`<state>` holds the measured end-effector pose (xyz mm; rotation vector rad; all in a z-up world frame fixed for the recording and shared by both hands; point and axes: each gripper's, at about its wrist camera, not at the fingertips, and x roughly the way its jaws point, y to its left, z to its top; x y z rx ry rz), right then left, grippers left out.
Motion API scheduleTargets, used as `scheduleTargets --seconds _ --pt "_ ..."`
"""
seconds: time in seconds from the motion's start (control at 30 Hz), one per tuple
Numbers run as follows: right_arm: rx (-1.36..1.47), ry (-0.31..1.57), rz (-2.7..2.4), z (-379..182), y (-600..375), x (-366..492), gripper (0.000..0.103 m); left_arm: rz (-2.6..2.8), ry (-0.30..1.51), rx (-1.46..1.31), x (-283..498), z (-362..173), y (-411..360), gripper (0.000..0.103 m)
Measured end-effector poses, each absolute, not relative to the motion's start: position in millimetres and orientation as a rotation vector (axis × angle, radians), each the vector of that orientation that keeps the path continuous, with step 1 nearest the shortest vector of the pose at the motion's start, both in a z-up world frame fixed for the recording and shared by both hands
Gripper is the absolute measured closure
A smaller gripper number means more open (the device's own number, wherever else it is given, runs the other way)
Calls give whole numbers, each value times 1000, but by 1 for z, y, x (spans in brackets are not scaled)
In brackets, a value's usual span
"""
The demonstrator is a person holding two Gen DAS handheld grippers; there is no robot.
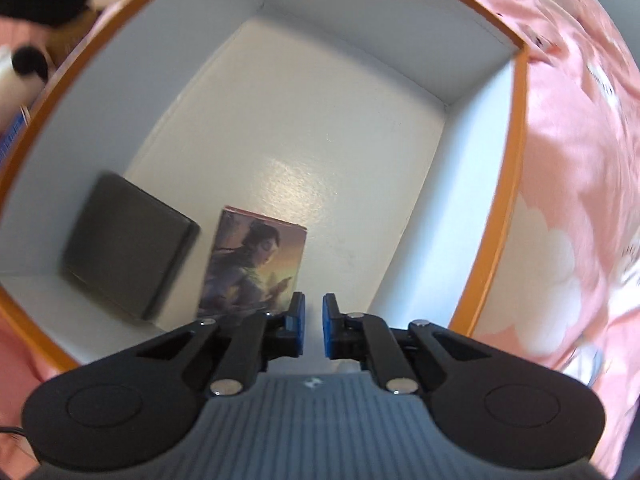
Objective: Organize objects
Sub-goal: 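Place the picture card box into the orange box with the left gripper, then withdraw both tools from the orange box back toward the clutter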
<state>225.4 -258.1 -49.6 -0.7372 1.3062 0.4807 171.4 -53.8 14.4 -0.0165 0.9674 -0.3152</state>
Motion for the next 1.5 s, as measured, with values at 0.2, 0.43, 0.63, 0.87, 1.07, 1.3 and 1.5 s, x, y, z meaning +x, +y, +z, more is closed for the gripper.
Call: scheduleTargets --seconds 0.2,0.43,0.63,0.87,1.07,1.3,1.5 --pt "-916 1315 538 -75 -246 238 94 -228 1009 -93 159 -2 -31 53" --pt "-955 1341 655 -76 -236 230 99 -207 1044 -131 155 -13 -19 53" --pt "-858 1437 626 -71 -236 234 102 -214 1069 -157 154 -19 -18 53" --pt "-775 1320 546 -32 -249 238 97 -147 1061 -170 143 -25 -24 40" --pt "-574 1080 314 22 -290 230 56 -89 1063 -203 126 -35 -31 39" --pt "-380 1118 163 -4 -315 205 47 -113 1071 -154 116 -41 -38 39" --pt "-180 1237 148 -26 -332 183 75 -134 1071 -135 111 -44 -42 53"
